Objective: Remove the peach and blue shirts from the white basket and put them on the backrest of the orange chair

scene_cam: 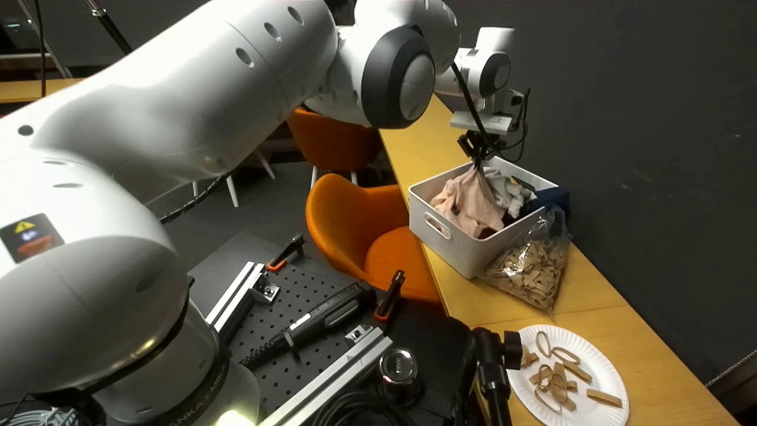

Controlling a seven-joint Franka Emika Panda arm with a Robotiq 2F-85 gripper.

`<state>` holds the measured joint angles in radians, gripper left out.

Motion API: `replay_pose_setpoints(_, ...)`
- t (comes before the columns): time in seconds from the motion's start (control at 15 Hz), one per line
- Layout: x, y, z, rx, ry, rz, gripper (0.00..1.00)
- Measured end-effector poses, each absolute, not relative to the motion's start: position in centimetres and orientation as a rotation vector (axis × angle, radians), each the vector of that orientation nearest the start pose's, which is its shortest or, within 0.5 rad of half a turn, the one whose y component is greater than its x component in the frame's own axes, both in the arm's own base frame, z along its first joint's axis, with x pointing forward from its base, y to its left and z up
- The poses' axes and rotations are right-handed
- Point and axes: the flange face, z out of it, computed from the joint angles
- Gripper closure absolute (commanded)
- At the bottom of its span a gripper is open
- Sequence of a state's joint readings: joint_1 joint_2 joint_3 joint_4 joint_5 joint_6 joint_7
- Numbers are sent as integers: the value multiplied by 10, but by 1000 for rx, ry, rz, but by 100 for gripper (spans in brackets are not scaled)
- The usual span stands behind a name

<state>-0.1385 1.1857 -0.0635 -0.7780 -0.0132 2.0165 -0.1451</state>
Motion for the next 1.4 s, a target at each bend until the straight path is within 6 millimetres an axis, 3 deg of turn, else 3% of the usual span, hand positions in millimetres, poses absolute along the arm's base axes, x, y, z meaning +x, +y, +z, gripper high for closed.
replay_pose_setpoints(0.33,784,-109,275,-3216,48,-105,99)
replay_pose_setpoints(0.67,760,-60,334,-3261,-59,-99,99)
replay_pose_setpoints(0.87,738,-11,368,-3274,-200,-103,99)
replay_pose_setpoints(1.13,701,78,408,-3197,-487,-60,99)
replay_pose_setpoints(1.4,680,142,404,-3091,-768,81,99)
